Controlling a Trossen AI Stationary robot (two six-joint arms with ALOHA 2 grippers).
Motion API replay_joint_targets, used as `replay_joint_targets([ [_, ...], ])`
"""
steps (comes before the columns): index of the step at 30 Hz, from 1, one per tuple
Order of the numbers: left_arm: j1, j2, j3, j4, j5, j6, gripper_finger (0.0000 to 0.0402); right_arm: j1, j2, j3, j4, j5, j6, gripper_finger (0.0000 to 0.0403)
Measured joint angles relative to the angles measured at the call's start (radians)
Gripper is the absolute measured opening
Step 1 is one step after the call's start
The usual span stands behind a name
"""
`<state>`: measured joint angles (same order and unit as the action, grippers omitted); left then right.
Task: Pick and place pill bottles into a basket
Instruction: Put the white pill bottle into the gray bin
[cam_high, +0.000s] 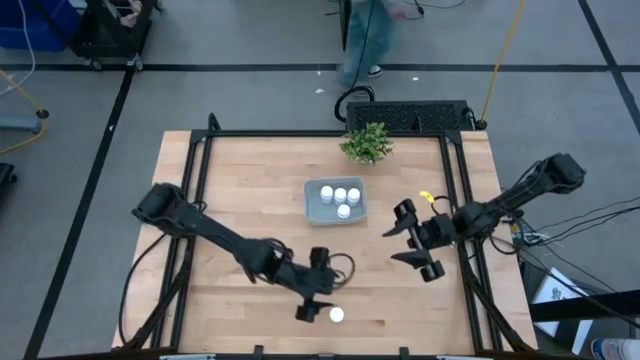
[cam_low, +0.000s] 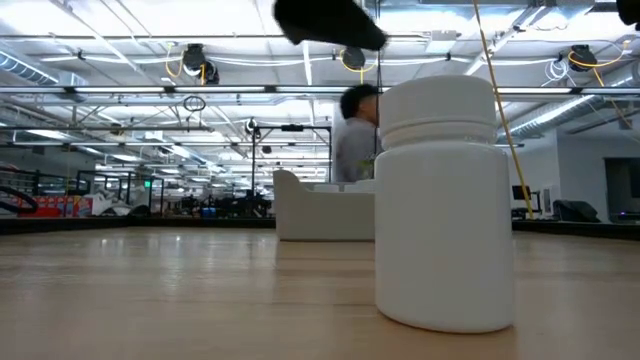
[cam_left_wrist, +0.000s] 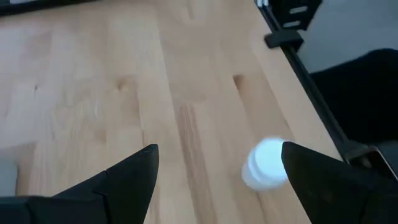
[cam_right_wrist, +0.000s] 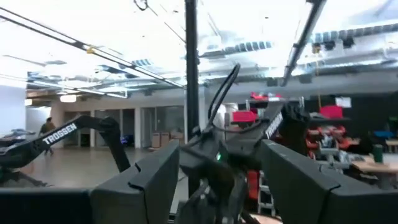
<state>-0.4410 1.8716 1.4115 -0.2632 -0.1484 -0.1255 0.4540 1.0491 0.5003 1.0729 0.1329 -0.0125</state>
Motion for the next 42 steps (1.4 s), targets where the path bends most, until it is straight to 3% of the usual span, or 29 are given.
replay_joint_targets([
  [9, -0.018, 0.156, 0.140, -0.052, -0.036, -0.021, 0.0347, 0.026, -0.025, 0.000, 0.000, -0.002, -0.042, 0.0219],
  [21, -0.079, 0.172, 0.151, -0.044, -0.019, -0.079, 0.0346, 0.026, -0.029, 0.000, 0.000, -0.002, -0.056, 0.0219],
  [29, -0.087, 0.193, 0.150, -0.035, -0.047, -0.064, 0.0346, 0.026, -0.028, 0.000, -0.009, 0.000, -0.053, 0.0219],
  [42, -0.079, 0.253, 0.150, -0.005, -0.009, -0.060, 0.0346, 0.026, -0.029, 0.001, -0.023, 0.001, -0.026, 0.0219],
])
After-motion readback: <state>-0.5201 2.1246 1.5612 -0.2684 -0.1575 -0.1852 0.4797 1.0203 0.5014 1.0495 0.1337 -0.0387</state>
